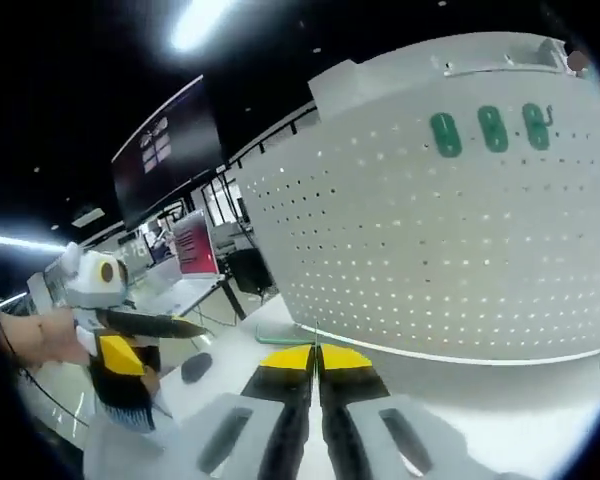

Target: Insert the hook assembly into the mounting plate slot until the hook locks in place.

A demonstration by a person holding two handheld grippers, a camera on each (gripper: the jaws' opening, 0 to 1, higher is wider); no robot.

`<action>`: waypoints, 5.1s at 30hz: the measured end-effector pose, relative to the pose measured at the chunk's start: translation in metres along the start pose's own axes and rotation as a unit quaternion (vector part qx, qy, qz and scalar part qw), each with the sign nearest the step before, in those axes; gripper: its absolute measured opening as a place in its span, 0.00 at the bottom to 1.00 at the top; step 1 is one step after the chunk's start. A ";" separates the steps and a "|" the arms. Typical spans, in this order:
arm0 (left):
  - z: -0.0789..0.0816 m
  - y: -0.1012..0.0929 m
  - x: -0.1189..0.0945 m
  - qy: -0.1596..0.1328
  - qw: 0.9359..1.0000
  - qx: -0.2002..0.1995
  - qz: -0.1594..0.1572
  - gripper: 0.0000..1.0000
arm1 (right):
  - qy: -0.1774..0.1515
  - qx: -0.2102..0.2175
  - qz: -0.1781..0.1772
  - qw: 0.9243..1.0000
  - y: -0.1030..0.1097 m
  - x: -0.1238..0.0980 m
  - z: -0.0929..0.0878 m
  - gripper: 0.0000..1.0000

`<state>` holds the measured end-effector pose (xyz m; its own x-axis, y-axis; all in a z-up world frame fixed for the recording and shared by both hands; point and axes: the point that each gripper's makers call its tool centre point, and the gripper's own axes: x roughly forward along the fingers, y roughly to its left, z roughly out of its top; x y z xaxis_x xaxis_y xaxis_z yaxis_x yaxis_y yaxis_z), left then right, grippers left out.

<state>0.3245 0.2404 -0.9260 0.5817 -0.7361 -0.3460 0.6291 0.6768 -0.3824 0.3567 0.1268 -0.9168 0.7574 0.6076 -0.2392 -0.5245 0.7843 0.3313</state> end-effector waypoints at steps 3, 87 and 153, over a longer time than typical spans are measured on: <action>0.001 -0.001 0.001 -0.002 1.000 -0.009 -0.009 0.85 | -0.002 0.015 0.036 0.999 0.016 -0.001 0.000 0.00; 0.046 -0.087 -0.012 -0.076 0.962 -0.072 -0.251 0.01 | -0.032 0.237 0.325 0.915 0.112 -0.033 0.010 0.03; -0.003 -0.024 0.012 0.009 0.997 -0.072 -0.002 0.01 | 0.108 -0.199 0.101 0.969 0.099 0.010 -0.034 0.03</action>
<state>0.3150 0.2153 -0.9235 0.5691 -0.7397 -0.3591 0.5496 0.6670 -0.5031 0.2994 0.2142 -0.9171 0.5471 0.7324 -0.4053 -0.7945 0.6068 0.0239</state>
